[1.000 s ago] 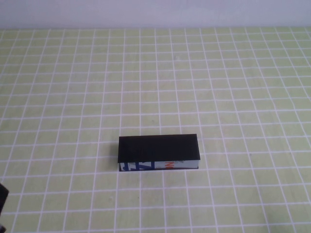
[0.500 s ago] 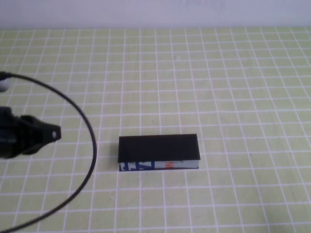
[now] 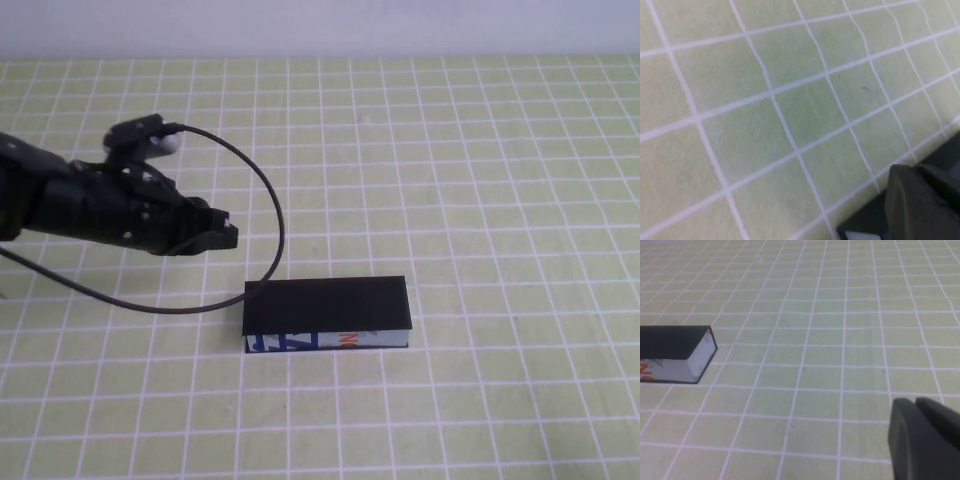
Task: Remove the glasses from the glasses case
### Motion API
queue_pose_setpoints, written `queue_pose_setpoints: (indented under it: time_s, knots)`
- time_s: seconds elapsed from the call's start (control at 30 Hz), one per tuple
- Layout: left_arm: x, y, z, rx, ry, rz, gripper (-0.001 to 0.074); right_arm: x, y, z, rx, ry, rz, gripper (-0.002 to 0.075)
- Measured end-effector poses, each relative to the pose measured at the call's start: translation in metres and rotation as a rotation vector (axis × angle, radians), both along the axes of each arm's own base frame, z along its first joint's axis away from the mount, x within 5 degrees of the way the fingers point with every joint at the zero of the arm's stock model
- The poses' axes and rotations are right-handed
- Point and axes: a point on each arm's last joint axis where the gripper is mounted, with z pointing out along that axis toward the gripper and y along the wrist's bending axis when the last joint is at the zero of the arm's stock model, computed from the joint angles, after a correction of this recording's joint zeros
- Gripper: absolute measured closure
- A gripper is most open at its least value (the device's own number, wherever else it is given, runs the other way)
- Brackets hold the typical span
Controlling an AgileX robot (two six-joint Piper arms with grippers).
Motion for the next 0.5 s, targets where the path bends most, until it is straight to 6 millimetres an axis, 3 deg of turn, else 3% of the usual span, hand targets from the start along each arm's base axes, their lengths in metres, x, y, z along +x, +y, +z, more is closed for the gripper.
queue_pose_setpoints:
  time_s: [0.23,0.5]
  knots:
    - [0.027,-0.019,-0.038,-0.008,0.082,-0.063,0.0739,0.0,-0.003,-0.001,-0.156,-0.021,0.003,0.0743]
    - [0.031,-0.02,-0.056,0.0,0.122,-0.071,0.0739,0.0,-0.004,-0.001,-0.184,-0.025,0.005,0.0743]
